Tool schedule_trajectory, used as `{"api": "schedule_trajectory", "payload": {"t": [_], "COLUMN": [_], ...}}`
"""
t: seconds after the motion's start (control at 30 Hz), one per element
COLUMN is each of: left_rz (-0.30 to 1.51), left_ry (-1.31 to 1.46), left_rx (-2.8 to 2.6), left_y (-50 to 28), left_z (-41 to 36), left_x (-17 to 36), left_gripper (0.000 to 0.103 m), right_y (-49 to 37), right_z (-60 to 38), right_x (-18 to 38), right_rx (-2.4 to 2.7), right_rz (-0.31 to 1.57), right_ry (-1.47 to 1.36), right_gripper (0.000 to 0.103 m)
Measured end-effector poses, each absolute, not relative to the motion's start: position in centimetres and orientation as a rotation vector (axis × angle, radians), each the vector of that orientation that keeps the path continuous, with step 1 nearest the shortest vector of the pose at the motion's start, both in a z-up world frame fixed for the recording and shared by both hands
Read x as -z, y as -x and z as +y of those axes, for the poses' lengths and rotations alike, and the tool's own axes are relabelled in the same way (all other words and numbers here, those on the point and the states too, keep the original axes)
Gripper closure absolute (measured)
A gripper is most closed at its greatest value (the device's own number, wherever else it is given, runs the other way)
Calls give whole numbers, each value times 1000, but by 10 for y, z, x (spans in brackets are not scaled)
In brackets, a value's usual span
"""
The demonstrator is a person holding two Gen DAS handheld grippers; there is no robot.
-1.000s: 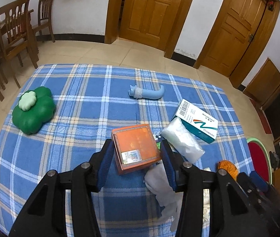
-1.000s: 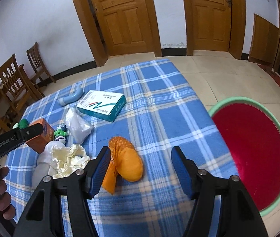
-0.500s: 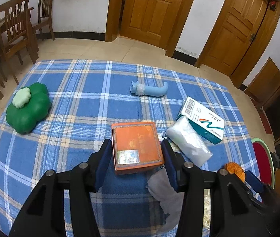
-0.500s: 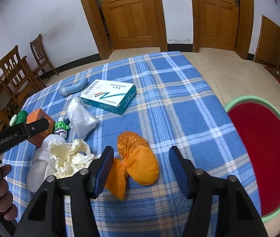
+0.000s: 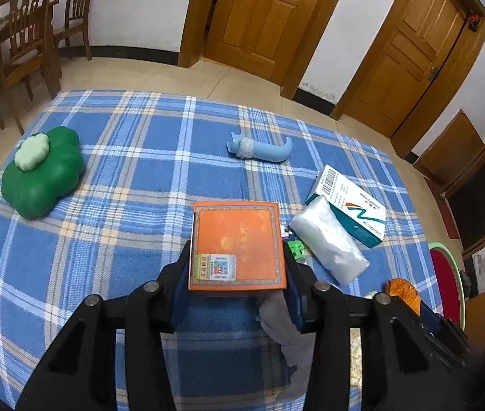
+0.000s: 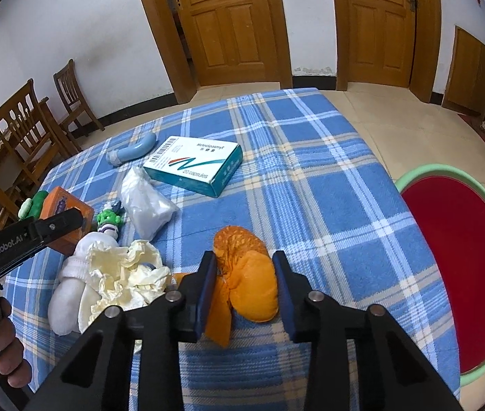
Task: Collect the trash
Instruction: 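Lower the left tool onto the orange box while the right tool grasps the orange gloves, then carry the orange box in the left tool and gloves in the right tool over the red bucket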
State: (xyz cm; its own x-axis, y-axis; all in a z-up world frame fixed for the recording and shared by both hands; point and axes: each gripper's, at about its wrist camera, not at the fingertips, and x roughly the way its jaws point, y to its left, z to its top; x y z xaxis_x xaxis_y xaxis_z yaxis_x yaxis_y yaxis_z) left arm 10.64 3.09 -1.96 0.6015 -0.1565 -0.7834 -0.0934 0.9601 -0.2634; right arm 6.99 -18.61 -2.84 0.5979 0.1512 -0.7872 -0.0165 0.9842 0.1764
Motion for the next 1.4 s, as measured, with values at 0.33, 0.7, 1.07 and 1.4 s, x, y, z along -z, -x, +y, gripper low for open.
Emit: {"api": "schedule_trajectory", "payload": {"t": [0.33, 0.7, 1.07, 1.4], "left_rz": [872, 812, 799, 816], "left_ry": [289, 246, 216, 175], "left_rx": [33, 85, 176, 272], "left_y": [-88, -59, -36, -24], "left_z": [37, 24, -10, -54], "left_x": [2, -26, -45, -52], "left_gripper": [57, 57, 57, 57], "right_y": [-59, -35, -1, 24], "right_z": [-197, -233, -276, -324], "right_x": [18, -12, -36, -36], "right_rx": [-95, -56, 13, 105], "right_rz": [885, 802, 729, 703], "right_ry": [-199, -265, -333, -400], "right_gripper": [82, 82, 82, 82]}}
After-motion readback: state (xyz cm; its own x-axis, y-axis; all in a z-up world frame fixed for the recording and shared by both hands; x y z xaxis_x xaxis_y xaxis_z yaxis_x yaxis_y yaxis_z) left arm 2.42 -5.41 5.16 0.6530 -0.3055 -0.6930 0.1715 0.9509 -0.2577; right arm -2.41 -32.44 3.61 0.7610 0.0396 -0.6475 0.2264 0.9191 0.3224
